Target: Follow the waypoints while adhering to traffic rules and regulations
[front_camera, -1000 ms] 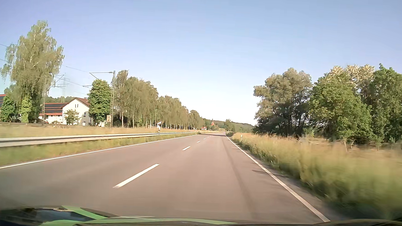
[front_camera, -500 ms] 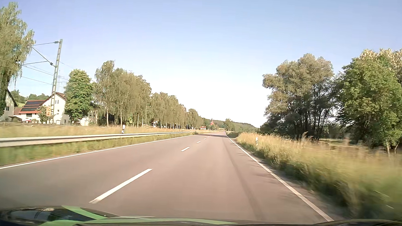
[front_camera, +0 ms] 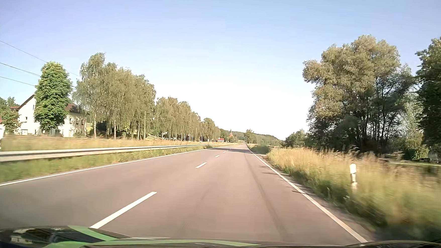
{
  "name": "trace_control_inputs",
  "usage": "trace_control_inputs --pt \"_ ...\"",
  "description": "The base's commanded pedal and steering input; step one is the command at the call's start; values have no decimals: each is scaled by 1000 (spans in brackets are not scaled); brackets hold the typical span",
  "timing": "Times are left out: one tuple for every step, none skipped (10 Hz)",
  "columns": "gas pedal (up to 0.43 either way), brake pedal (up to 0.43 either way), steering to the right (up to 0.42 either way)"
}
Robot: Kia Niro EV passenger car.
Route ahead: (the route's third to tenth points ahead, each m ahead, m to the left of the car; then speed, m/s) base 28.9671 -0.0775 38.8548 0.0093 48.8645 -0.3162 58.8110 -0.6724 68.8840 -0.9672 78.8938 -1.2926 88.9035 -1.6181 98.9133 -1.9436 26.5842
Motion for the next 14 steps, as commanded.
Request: trace_control_inputs --pt "209 0 0" --pt "209 0 0" --pt "209 0 0" --pt "209 0 0" --pt "209 0 0" --pt "209 0 0" --pt "209 0 0" --pt "209 0 0" --pt "209 0 1" --pt "209 0 1" --pt "209 0 1" --pt "209 0 1" --pt "209 0 1" --pt "209 0 0"
